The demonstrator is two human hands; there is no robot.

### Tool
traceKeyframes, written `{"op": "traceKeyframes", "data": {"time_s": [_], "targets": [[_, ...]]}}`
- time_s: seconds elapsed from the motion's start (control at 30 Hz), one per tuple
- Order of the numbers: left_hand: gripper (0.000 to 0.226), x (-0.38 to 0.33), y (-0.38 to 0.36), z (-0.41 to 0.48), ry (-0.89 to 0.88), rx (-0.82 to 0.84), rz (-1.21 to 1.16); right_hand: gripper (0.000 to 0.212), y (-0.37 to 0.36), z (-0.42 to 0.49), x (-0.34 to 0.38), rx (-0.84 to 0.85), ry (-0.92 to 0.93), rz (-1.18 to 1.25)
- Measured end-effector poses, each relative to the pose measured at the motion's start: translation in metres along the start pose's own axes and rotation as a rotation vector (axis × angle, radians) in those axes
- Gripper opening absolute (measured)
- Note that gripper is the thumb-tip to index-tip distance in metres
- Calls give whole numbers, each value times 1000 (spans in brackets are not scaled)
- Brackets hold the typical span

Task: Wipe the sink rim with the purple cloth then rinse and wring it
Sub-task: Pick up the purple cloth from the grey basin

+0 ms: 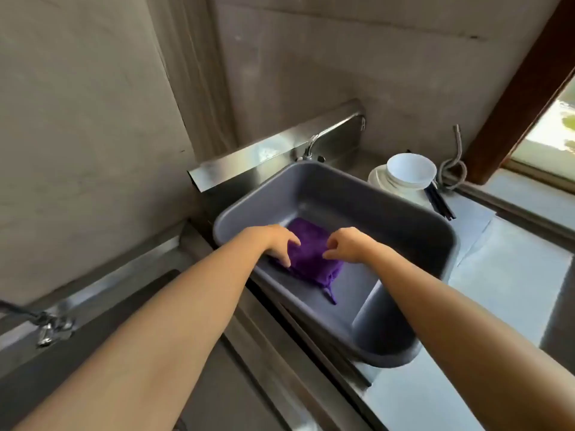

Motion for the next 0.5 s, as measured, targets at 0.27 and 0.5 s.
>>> {"op": "traceKeyframes", "data": {"time_s": [0.27, 0.5], "targets": [[74, 4, 2, 42, -12, -17, 152, 62, -30, 25, 2, -116, -137, -115], [56, -10, 8, 44, 36, -51, 187, 22, -27, 32, 8, -237, -136, -186]]}}
Point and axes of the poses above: each hand's wrist, its own z-axis towards the middle knuckle, its own y-axis out of the back of the hand, x = y × z, the point moved 5 cm from there along z, towards the middle knuckle, and after that the axes turned 7 degrees about x, right-handed, at the moved point
